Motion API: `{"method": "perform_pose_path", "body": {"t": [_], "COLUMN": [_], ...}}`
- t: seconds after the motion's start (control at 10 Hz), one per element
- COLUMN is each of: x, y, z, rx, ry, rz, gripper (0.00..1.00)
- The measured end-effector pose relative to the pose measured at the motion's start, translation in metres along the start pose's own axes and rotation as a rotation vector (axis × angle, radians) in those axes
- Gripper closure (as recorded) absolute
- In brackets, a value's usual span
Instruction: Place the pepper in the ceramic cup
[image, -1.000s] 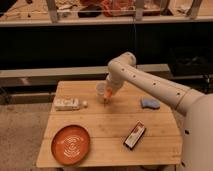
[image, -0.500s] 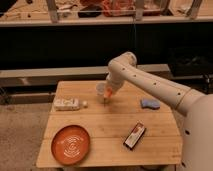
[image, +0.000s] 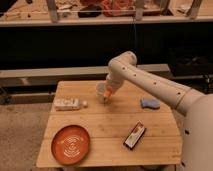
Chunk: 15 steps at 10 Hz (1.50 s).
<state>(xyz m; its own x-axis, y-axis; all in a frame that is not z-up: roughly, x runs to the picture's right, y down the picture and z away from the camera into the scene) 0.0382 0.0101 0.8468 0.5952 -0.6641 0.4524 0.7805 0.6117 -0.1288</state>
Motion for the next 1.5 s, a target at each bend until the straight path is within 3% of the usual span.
{"method": "perform_pose_path", "body": {"t": [1.5], "x": [0.0030], "y": [-0.0054], "z": [-0.0025], "rx": [0.012], "ry": [-0.002], "rz": [0.006], "gripper": [0.79]}}
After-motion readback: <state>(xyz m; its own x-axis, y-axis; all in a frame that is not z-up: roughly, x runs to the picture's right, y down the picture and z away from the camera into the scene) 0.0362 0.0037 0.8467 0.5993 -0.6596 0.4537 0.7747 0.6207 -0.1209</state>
